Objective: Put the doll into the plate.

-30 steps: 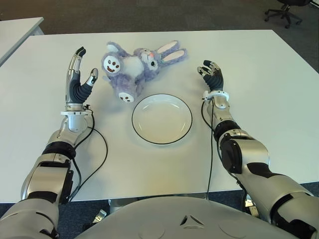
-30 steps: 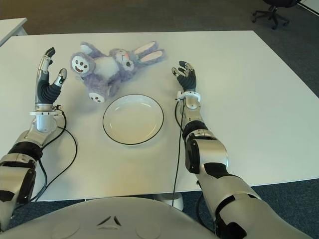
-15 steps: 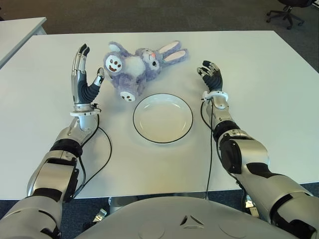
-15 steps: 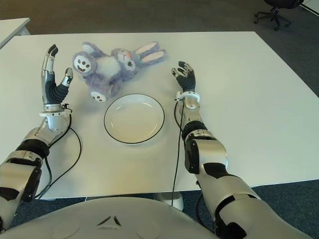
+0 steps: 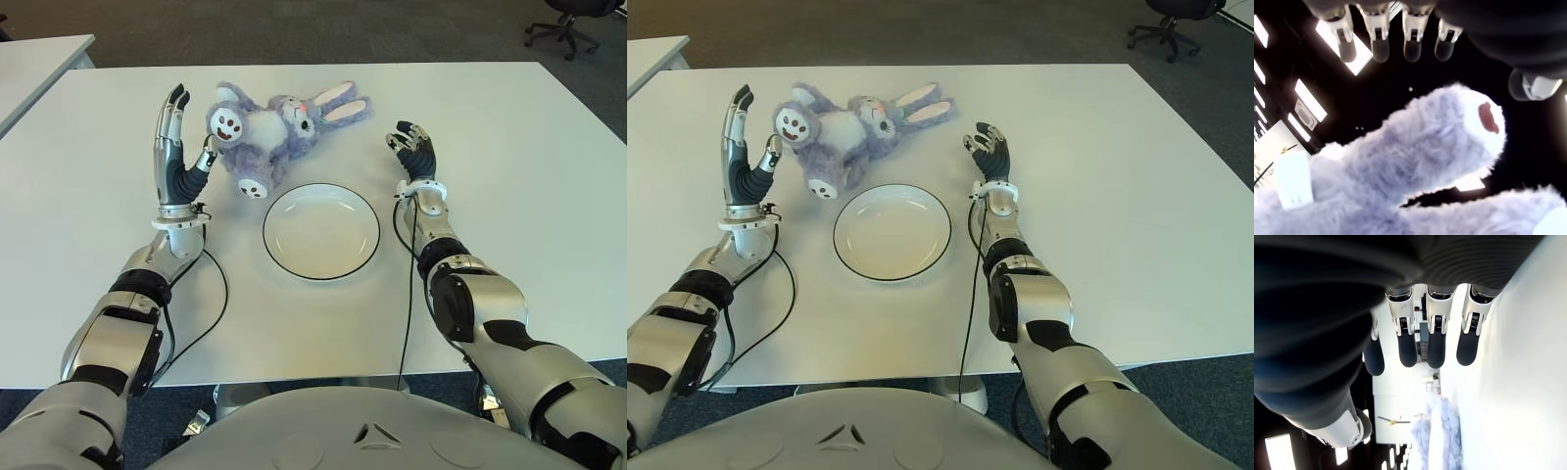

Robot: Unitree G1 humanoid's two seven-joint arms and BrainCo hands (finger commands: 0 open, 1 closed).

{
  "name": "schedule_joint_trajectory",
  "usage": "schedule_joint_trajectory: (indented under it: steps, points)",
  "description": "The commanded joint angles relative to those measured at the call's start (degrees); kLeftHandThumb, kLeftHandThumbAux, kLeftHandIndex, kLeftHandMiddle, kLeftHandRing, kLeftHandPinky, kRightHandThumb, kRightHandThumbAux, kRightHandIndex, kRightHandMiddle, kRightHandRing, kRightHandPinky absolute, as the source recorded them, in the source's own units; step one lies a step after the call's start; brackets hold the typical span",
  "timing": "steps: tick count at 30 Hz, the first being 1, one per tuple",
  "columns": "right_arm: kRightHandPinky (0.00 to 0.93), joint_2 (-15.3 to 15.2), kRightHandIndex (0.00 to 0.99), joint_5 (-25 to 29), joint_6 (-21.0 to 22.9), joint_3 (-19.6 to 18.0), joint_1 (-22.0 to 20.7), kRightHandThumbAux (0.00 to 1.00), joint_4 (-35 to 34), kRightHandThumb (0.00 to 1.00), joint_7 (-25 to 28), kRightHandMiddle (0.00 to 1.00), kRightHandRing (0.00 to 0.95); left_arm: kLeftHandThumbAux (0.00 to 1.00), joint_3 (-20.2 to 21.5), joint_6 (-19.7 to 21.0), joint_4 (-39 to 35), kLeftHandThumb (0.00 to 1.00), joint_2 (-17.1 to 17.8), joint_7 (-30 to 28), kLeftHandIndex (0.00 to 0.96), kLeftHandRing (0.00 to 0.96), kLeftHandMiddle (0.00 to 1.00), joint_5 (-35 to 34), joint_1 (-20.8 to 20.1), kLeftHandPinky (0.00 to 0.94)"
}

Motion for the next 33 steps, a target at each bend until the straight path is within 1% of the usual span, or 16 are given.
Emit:
schedule_joint_trajectory:
  steps: [1,6,8,13,19,22,33]
  points:
    - [0.209,1.66,0.214,-0.13,3.17,0.18,4.80,0.750,3.17,0.440,-0.08,0.176,0.165,0.164,-6.71,2.76,6.79,0.411,-8.35,-0.89,0.000,0.000,0.000,3.68,11.76,0.066]
    - [0.203,1.80,0.214,-0.09,3.18,0.16,4.80,0.754,3.14,0.441,-0.09,0.173,0.161,0.161,-7.29,2.21,6.49,0.398,-7.98,-3.42,0.000,0.000,0.000,2.91,12.05,0.072]
    - [0.200,1.86,0.217,-0.06,3.20,0.14,4.80,0.756,3.13,0.447,-0.08,0.173,0.159,0.164,-7.59,1.74,6.33,0.396,-7.75,-4.80,0.000,0.000,0.000,2.57,12.18,0.092]
    - [0.206,1.93,0.215,-0.07,3.27,0.17,4.80,0.754,3.11,0.438,-0.09,0.172,0.159,0.174,-7.88,0.45,5.85,0.400,-7.31,-6.74,0.000,0.000,0.000,2.33,12.38,0.077]
    - [0.219,2.11,0.217,-0.09,3.17,0.19,4.82,0.760,3.09,0.450,-0.24,0.178,0.166,0.192,-8.04,-1.23,5.83,0.414,-6.82,-8.99,0.000,0.000,0.000,2.04,12.34,0.057]
    - [0.219,2.16,0.216,-0.13,3.19,0.23,4.82,0.757,3.09,0.443,-0.25,0.179,0.168,0.191,-7.85,-2.13,5.84,0.421,-6.49,-11.07,0.000,0.000,0.000,1.33,12.34,0.043]
    - [0.214,2.24,0.216,-0.12,3.15,0.21,4.84,0.750,3.05,0.430,-0.19,0.179,0.170,0.185,-6.84,-3.16,5.01,0.427,-5.75,-15.90,0.000,0.000,0.000,-0.17,12.57,0.033]
